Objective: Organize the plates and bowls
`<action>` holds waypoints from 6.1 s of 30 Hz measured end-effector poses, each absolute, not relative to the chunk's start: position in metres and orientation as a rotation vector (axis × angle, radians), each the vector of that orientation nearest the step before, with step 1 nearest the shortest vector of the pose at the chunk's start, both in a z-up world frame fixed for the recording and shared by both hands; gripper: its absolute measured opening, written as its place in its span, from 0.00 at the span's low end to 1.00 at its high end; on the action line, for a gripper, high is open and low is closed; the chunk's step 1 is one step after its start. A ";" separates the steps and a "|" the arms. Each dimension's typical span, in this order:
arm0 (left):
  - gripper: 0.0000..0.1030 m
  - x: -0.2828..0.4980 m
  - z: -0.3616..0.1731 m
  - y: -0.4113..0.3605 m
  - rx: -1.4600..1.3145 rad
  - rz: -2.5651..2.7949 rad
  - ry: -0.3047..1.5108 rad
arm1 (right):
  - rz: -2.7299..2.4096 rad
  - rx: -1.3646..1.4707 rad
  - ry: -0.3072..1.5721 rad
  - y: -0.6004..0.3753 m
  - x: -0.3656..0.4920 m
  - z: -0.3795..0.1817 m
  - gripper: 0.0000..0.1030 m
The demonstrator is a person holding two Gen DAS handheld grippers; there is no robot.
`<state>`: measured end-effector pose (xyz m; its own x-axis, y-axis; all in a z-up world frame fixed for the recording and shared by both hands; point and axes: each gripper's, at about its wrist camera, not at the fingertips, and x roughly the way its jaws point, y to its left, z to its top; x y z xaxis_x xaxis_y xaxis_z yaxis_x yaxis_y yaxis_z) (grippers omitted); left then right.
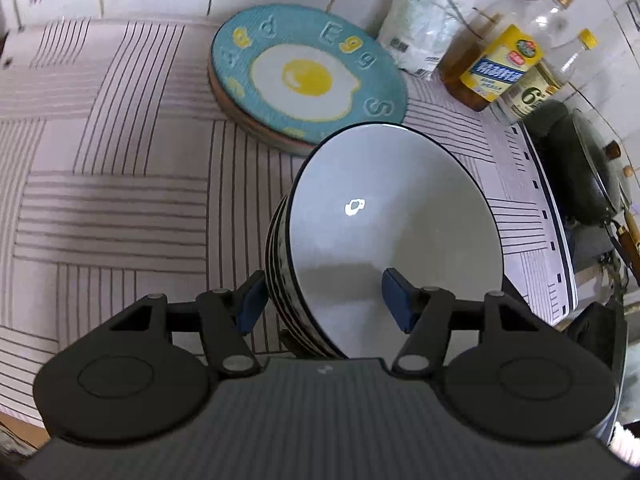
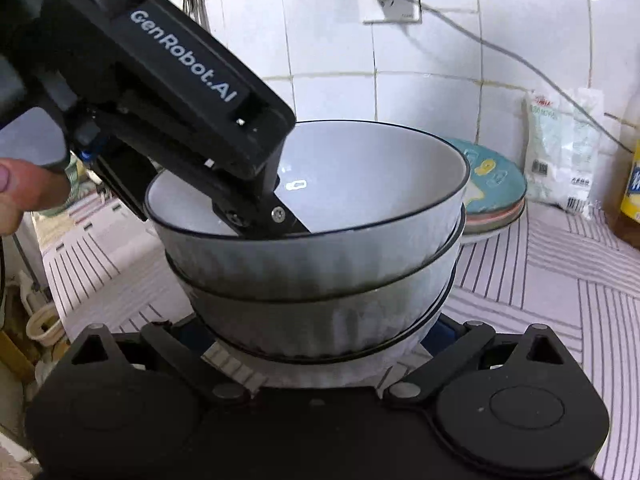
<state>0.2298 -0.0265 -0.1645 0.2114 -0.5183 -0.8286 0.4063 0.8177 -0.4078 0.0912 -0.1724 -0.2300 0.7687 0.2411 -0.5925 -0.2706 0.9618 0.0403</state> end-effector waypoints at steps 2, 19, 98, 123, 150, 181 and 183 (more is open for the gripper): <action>0.59 0.231 -0.155 -0.029 -0.089 -0.651 1.179 | 0.276 -0.049 0.618 -0.174 0.092 -0.224 0.99; 0.60 0.299 -0.115 -0.055 0.021 -0.685 1.078 | 0.211 -0.035 0.495 -0.188 0.152 -0.193 0.99; 1.00 0.174 -0.050 0.016 0.048 -0.365 0.783 | -0.075 -0.052 0.673 -0.204 0.084 -0.098 0.99; 1.00 0.073 -0.022 0.049 0.075 -0.281 0.805 | -0.291 0.063 0.747 -0.177 -0.011 -0.038 0.99; 1.00 0.038 -0.020 0.060 0.132 -0.293 0.782 | -0.336 0.039 0.811 -0.164 -0.045 -0.035 0.99; 1.00 0.018 -0.035 0.060 0.100 -0.310 0.702 | -0.374 0.014 0.675 -0.167 -0.073 -0.035 0.99; 1.00 0.019 -0.036 0.061 0.095 -0.311 0.704 | -0.369 0.016 0.677 -0.168 -0.073 -0.035 0.99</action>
<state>0.0187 0.0611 -0.0356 0.7186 -0.2487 -0.6494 0.3120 0.9499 -0.0185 -0.0730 -0.1680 -0.0351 0.7173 -0.3284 -0.6146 0.3388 0.9351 -0.1043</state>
